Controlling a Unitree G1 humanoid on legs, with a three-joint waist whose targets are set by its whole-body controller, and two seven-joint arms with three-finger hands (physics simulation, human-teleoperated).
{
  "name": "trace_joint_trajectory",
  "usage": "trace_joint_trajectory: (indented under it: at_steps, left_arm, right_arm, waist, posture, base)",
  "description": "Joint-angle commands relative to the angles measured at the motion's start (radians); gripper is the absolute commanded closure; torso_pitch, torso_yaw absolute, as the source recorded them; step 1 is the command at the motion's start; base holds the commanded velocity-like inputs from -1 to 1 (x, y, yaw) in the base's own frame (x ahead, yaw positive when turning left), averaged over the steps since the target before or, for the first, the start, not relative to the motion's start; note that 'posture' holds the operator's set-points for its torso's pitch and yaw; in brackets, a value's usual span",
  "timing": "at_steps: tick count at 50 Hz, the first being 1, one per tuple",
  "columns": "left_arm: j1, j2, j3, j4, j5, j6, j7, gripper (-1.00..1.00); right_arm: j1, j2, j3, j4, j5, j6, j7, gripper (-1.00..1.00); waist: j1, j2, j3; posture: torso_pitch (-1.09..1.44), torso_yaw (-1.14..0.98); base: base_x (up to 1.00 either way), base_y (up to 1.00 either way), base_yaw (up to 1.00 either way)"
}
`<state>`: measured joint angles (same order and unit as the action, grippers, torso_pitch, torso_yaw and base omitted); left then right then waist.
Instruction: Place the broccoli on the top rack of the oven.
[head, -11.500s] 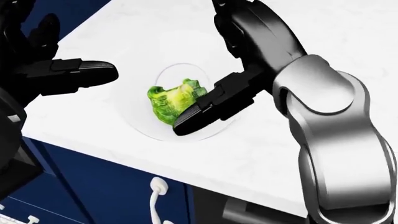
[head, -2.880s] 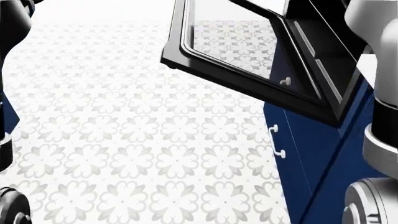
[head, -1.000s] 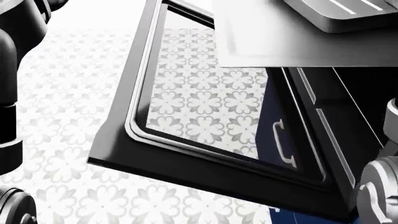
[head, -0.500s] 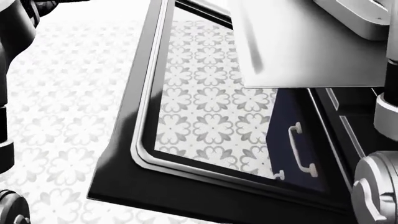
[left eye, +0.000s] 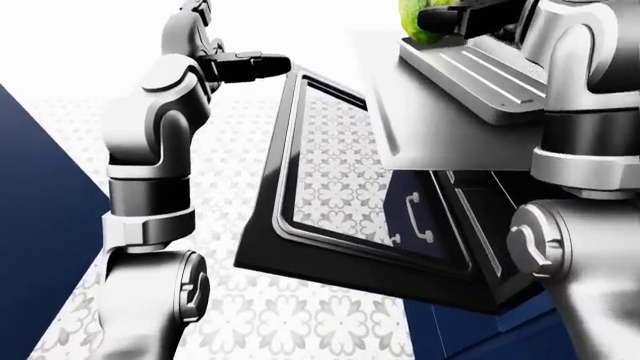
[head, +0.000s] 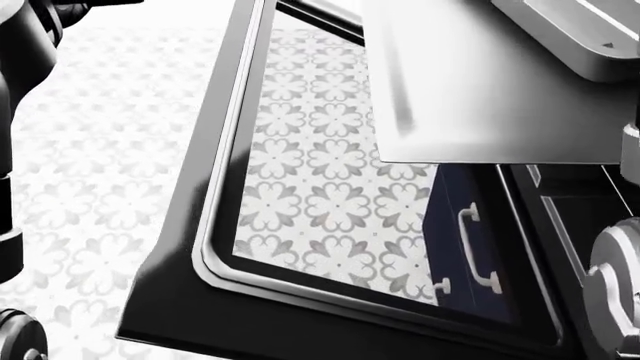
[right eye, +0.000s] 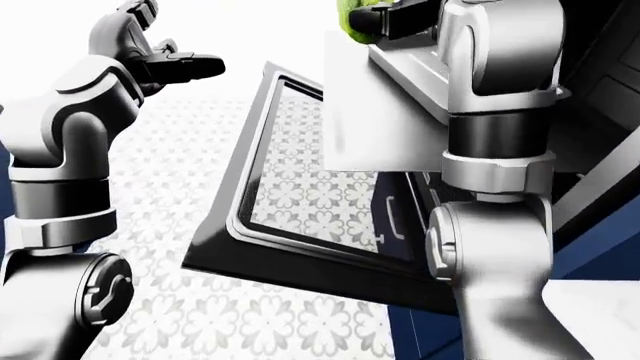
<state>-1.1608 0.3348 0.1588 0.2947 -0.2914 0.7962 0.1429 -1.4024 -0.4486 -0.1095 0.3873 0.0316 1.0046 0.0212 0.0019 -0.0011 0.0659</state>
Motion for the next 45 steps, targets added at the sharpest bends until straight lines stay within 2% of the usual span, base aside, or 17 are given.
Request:
trace_joint_trajectory:
  at_steps: [1, 12, 16, 19, 26, 36, 45]
  left_arm:
    - [-0.043, 0.013, 0.007, -0.032, -0.001, -0.033, -0.003, -1.00]
    - [-0.045, 0.022, 0.010, -0.022, -0.002, -0.036, -0.006, -1.00]
    - [-0.050, 0.019, 0.009, -0.018, -0.004, -0.037, -0.005, -1.00]
    - [-0.046, 0.018, 0.009, -0.013, -0.004, -0.045, -0.006, -1.00]
    - [-0.047, 0.020, 0.009, -0.004, -0.003, -0.051, -0.008, -1.00]
    - [-0.057, 0.011, 0.002, 0.004, 0.003, -0.053, -0.008, -1.00]
    - [-0.048, 0.011, 0.005, -0.006, 0.002, -0.047, -0.007, -1.00]
  right_arm:
    - [-0.067, -0.021, -0.006, -0.023, -0.032, -0.026, 0.032, 1.00]
    - [-0.215, -0.083, 0.045, 0.130, -0.208, -0.002, 0.235, 1.00]
    - [-0.279, -0.095, 0.047, 0.252, -0.275, -0.063, 0.304, 1.00]
    - [-0.337, -0.110, 0.056, 0.396, -0.336, -0.161, 0.325, 1.00]
    - [-0.362, -0.125, 0.022, 0.581, -0.416, -0.309, 0.290, 1.00]
    - [-0.341, -0.143, -0.007, 0.671, -0.445, -0.410, 0.231, 1.00]
    - [-0.305, -0.150, -0.037, 0.741, -0.423, -0.561, 0.079, 1.00]
  waist:
    - [-0.001, -0.001, -0.039]
    - [0.000, 0.004, -0.033]
    - [-0.001, 0.006, -0.031]
    - [-0.003, 0.008, -0.030]
    - [-0.003, 0.009, -0.031]
    - [0.001, 0.007, -0.033]
    - [0.000, 0.005, -0.036]
  posture:
    - [0.00, 0.00]
    - [0.00, 0.00]
    - [0.00, 0.00]
    - [0.00, 0.00]
    - [0.00, 0.00]
    - [0.00, 0.00]
    - [0.00, 0.00]
  base:
    - [0.00, 0.00, 0.00]
    - [0.00, 0.00, 0.00]
    - [0.00, 0.00, 0.00]
    - [0.00, 0.00, 0.00]
    - [0.00, 0.00, 0.00]
    - [0.00, 0.00, 0.00]
    - [0.00, 0.00, 0.00]
